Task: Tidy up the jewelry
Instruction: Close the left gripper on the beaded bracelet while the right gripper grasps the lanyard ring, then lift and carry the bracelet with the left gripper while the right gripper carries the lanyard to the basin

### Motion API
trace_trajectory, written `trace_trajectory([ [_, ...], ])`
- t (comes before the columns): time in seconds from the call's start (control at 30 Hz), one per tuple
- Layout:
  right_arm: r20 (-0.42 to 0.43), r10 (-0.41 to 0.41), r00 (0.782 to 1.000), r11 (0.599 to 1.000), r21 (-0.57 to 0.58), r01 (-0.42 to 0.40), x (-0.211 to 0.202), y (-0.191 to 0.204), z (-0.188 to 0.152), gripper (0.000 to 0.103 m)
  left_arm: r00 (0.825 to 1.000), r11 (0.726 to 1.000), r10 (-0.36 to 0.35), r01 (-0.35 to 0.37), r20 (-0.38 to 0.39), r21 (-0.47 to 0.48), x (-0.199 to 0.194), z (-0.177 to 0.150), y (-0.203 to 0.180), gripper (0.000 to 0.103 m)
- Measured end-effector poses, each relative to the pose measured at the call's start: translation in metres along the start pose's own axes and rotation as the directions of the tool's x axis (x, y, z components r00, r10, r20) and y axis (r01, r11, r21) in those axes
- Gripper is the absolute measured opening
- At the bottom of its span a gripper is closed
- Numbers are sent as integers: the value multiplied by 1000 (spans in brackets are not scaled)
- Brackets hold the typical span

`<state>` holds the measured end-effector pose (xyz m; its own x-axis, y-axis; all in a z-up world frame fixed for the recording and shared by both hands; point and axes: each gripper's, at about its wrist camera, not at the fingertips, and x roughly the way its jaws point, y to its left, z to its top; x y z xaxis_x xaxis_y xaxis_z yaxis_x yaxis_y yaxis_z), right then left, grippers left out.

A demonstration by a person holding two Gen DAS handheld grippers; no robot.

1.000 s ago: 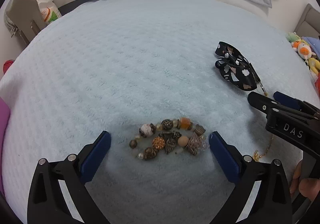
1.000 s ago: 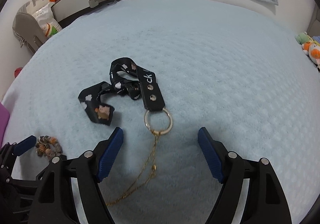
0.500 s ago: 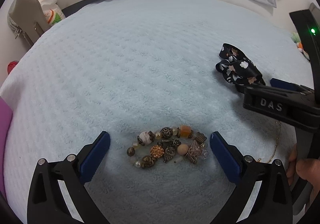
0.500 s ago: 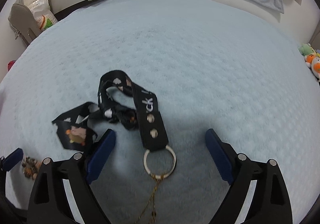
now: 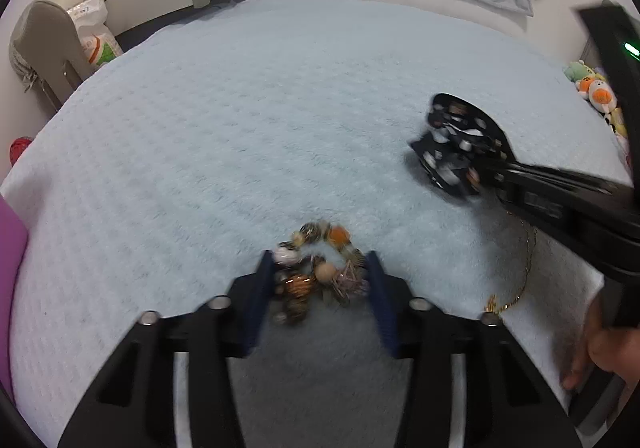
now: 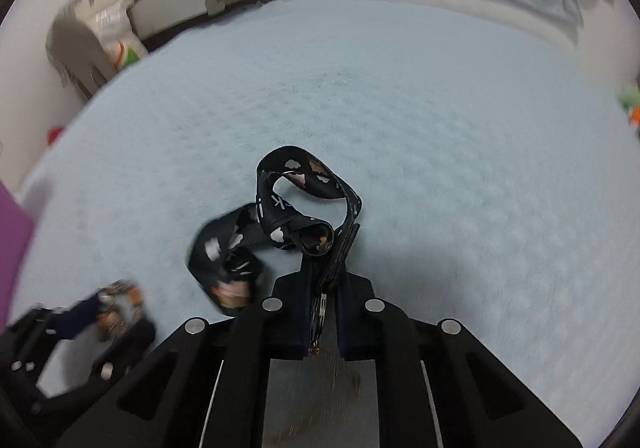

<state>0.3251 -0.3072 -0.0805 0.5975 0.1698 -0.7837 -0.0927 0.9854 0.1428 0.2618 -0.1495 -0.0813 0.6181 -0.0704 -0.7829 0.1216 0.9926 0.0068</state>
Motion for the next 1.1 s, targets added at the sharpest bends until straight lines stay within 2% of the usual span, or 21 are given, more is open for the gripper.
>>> trace_trajectory([
  [0.07, 24, 24, 999, 999, 24, -25, -16, -4, -11, 9, 1000, 1000, -15, 15, -7, 1, -6, -2, 1, 26],
  [0.27, 132, 110, 985, 986, 107, -125, -79, -4, -44, 9, 998, 999, -52, 52, -37, -3, -32, -19, 12, 25],
  [0.53, 225, 145, 964, 965, 182, -188, -156, 8, -76, 9, 994, 993, -107, 106, -14, -46, -92, -28, 46, 24],
  [0.8, 276, 194, 941, 954, 171, -247, -223, 47, -77, 9, 988, 989, -147, 147, 49, -5, -162, -28, 66, 23],
  [0.87, 286, 202, 937, 955, 156, -253, -240, 59, -76, 9, 989, 990, -137, 136, 63, 17, -182, -30, 71, 23],
  [1.1, 309, 240, 920, 952, 112, -285, -287, 108, -74, 9, 981, 985, -170, 168, 98, 26, -240, -38, 97, 23],
])
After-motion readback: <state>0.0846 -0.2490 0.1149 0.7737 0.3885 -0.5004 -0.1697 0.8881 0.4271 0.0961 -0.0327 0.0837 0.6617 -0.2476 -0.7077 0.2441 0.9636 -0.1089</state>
